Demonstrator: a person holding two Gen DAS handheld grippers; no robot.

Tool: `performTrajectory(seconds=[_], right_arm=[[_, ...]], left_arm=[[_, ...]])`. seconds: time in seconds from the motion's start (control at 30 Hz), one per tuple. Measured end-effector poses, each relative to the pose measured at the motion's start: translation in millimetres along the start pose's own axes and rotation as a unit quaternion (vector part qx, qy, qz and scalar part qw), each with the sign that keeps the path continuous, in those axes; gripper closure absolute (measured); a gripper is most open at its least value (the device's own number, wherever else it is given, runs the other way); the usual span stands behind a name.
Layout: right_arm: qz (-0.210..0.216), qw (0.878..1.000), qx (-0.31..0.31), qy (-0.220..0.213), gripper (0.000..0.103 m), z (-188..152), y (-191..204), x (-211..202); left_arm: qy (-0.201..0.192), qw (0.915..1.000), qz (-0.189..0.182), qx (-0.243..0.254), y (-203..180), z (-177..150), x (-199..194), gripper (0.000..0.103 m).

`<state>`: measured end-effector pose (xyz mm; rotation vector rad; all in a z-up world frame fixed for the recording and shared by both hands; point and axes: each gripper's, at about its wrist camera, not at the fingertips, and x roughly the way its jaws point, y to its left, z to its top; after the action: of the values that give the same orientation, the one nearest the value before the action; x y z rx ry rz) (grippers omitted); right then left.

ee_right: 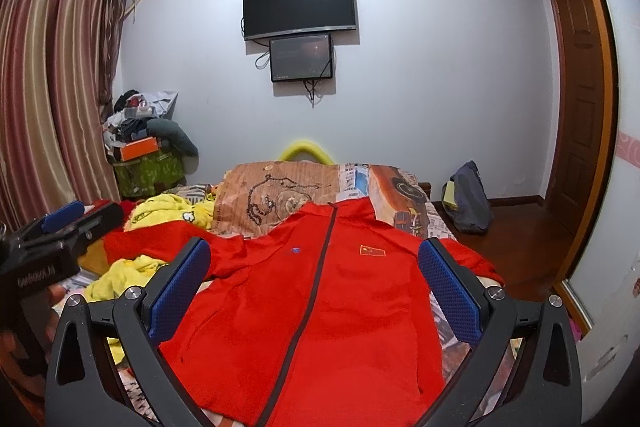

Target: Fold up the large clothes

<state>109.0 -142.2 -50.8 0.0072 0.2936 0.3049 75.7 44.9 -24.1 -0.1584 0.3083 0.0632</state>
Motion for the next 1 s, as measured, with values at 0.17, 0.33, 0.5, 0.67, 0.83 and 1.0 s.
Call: performTrajectory(seconds=[0.17,0.33,0.5,0.67,0.83,1.0], right_arm=[[-0.003,1.0,0.003,0.021,0.0,-2,-6,34],[0.01,0.998,0.02,0.066,0.0,-5,-19,81],[0.004,0.992,0.033,0.12,0.0,-14,-33,130],[-0.005,0.982,0.045,0.186,0.0,-33,-50,174],[0.0,0.966,0.056,0.254,0.0,-53,-60,213],[0.007,0.951,0.063,0.302,0.0,-69,-65,244]], left_arm=[[0.029,0.9987,0.033,-0.027,37,6,42,0.0],[0.082,0.9918,0.085,-0.048,88,8,95,0.0],[0.149,0.977,0.104,-0.112,160,-11,143,0.0],[0.203,0.9576,0.105,-0.176,223,-42,175,0.0],[0.237,0.9374,0.112,-0.229,275,-69,197,0.002],[0.244,0.9202,0.085,-0.294,323,-87,214,0.013]])
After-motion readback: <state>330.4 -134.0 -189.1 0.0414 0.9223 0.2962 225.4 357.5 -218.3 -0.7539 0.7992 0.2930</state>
